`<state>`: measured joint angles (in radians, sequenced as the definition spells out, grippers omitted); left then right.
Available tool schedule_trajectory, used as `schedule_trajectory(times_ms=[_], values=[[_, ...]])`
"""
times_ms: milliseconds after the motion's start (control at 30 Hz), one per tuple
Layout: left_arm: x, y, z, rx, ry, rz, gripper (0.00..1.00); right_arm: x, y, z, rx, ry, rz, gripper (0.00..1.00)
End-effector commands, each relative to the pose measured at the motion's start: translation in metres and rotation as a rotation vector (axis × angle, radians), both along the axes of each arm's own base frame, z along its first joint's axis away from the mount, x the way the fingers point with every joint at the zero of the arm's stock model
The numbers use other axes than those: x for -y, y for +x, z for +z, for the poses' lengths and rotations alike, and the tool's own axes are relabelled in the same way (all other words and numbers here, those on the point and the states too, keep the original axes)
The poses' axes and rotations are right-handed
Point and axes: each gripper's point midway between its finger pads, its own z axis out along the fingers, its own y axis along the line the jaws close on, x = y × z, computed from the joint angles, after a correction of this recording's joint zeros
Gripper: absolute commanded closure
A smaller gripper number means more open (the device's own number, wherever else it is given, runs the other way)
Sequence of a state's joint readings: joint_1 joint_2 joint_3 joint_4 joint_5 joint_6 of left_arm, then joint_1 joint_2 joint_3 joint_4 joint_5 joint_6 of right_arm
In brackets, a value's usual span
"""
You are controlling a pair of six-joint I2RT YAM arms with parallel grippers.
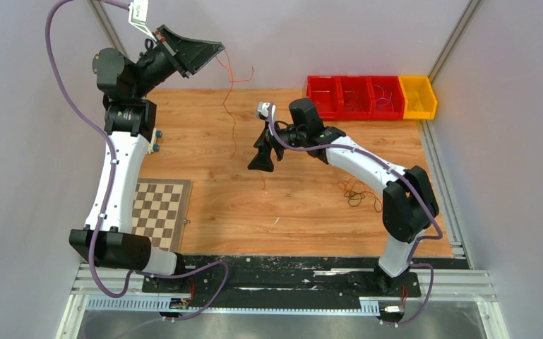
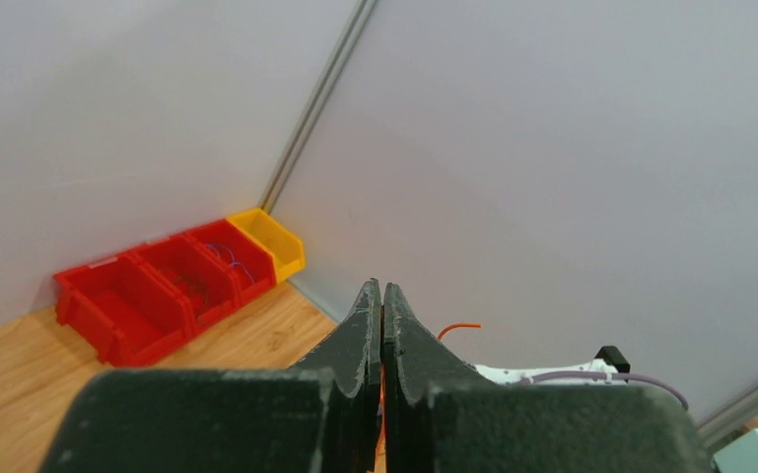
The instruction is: Untangle the cables
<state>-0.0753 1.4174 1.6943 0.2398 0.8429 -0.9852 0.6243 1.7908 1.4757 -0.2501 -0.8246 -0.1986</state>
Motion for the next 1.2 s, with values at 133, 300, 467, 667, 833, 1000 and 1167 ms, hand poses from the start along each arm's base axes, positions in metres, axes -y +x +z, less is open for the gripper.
schedule_trajectory(times_ms=[133,300,467,667,833,1000,1167], values=[[-0.009,-0.014,0.022,0.060,-0.015,0.047,1.00,-0.016,0.003,0.041,0.152,0.208,-0.053,0.09],[-0.010,-0.014,0.024,0.062,-0.020,0.062,1.00,-0.035,-0.009,0.042,0.159,0.270,-0.002,0.10],[-0.012,-0.014,0.024,0.060,-0.016,0.081,1.00,-0.053,-0.013,0.039,0.116,0.303,0.029,0.20],[-0.022,-0.013,0.026,0.064,0.000,0.139,1.00,-0.053,-0.019,0.028,0.077,0.289,0.048,0.86],[-0.059,0.003,0.025,0.041,-0.005,0.277,1.00,-0.041,-0.024,0.018,0.053,0.246,0.021,1.00],[-0.124,0.033,-0.042,-0.079,0.205,0.602,1.00,-0.012,-0.009,0.054,0.099,0.263,-0.061,1.00],[-0.197,0.038,-0.169,-0.359,0.477,0.822,1.00,0.037,0.022,0.128,0.148,0.357,-0.193,1.00]])
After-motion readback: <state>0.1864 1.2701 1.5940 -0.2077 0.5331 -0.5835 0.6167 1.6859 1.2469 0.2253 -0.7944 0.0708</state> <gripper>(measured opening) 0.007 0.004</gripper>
